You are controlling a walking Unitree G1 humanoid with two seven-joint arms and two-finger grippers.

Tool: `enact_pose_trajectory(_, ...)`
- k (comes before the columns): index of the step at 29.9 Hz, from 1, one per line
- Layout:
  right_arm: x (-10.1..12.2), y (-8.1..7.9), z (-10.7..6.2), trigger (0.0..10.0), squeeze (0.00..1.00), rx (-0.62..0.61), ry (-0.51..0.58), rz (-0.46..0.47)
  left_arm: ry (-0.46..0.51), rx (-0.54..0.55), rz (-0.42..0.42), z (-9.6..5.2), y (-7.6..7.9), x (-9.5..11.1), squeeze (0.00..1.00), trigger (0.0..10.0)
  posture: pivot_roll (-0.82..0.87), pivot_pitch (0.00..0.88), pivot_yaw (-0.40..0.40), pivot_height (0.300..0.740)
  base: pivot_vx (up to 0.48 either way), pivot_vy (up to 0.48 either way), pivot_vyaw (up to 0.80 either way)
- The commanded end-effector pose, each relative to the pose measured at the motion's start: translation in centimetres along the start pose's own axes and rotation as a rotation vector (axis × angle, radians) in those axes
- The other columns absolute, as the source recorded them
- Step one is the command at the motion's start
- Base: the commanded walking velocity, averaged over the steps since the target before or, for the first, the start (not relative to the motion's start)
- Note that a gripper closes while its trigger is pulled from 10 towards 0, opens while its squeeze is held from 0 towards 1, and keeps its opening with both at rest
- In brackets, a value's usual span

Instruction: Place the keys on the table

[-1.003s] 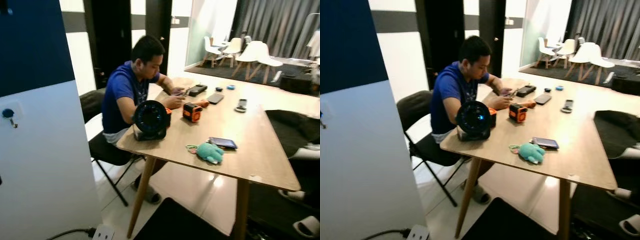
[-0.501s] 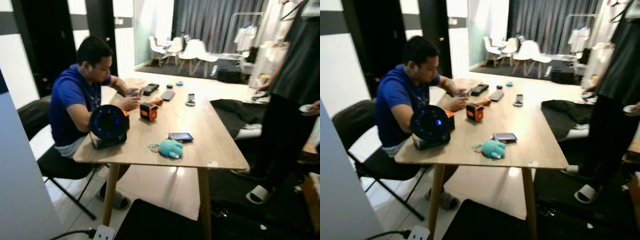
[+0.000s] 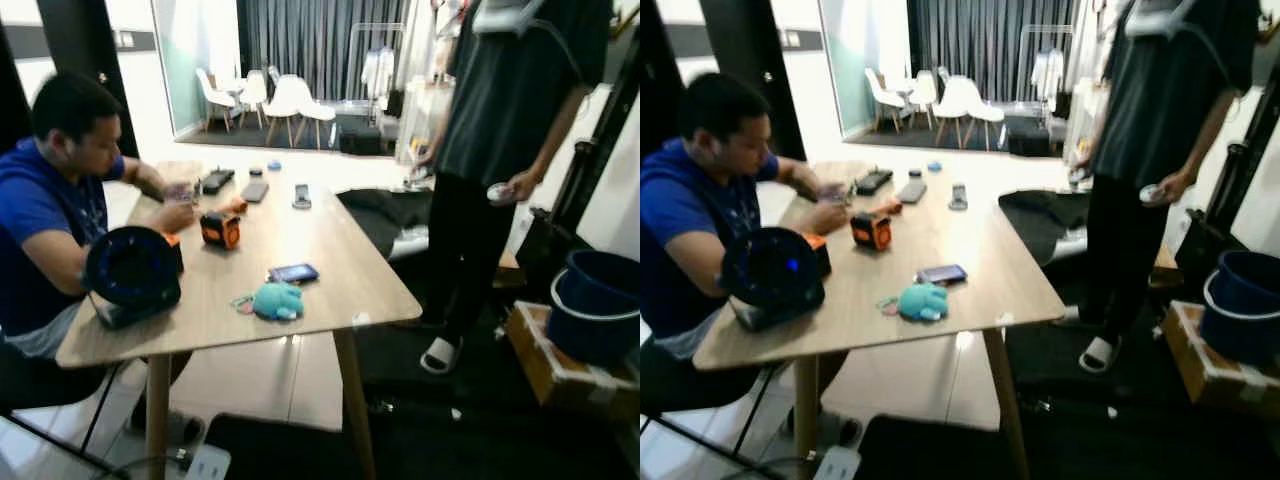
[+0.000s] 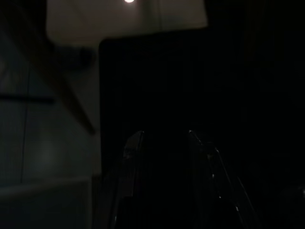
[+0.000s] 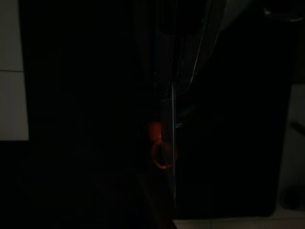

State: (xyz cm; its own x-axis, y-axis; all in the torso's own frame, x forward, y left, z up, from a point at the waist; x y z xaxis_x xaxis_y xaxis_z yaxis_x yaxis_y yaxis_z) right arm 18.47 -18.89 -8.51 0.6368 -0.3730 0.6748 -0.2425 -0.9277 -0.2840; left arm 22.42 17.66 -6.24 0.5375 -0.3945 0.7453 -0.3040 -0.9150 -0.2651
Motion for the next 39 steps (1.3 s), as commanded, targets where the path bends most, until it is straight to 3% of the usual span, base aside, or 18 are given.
enact_pose_trajectory(1,-0.3,-0.2,0.0,10.0,0.00,0.008,-0.008,0.001,-0.021,0.013,-0.022,-0.1,-0.1,-0.5,0.00,10.0,0.06,0.020,0.027,0.740,0.000,0.000,0.00)
enact_pose_trajectory(8,-0.2,-0.5,0.1,10.0,0.00,0.031,-0.021,-0.057,-0.030,0.026,-0.024,-0.1,-0.1,-0.6,0.00,10.0,0.06,0.020,0.027,0.740,0.000,0.000,0.00)
enact_pose_trajectory(13,-0.5,-0.9,0.0,10.0,0.00,0.051,-0.032,-0.107,-0.027,0.021,-0.043,-0.1,0.0,-0.5,0.00,10.0,0.06,0.021,0.027,0.740,0.000,0.000,0.77)
enact_pose_trajectory(32,-1.1,-0.5,-0.2,10.0,0.00,0.033,-0.057,-0.095,0.031,-0.043,-0.056,0.1,0.6,0.5,0.00,10.0,0.05,0.022,0.030,0.740,0.000,0.000,0.04)
enact_pose_trajectory(39,-1.2,-0.5,-0.2,10.0,0.00,0.033,-0.056,-0.095,0.043,-0.050,-0.080,0.2,0.6,0.7,0.00,10.0,0.06,0.015,0.033,0.740,0.317,0.000,0.00)
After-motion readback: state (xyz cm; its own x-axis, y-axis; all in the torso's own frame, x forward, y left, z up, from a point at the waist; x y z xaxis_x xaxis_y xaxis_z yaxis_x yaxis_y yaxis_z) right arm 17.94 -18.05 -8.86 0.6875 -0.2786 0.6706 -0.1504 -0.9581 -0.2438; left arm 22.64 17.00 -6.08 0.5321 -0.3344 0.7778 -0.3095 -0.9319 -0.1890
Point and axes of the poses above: a point about 5 cm out from each wrist's last joint towards the gripper, its own z axis pointing out of the wrist towards the gripper, its own x axis along the axis of the wrist's last joint, y = z × x, the point moved 1 cm from there along z, pointing out of the wrist towards the gripper, and after that the axes turned 13 degrees about z, right-handed, at the moved point
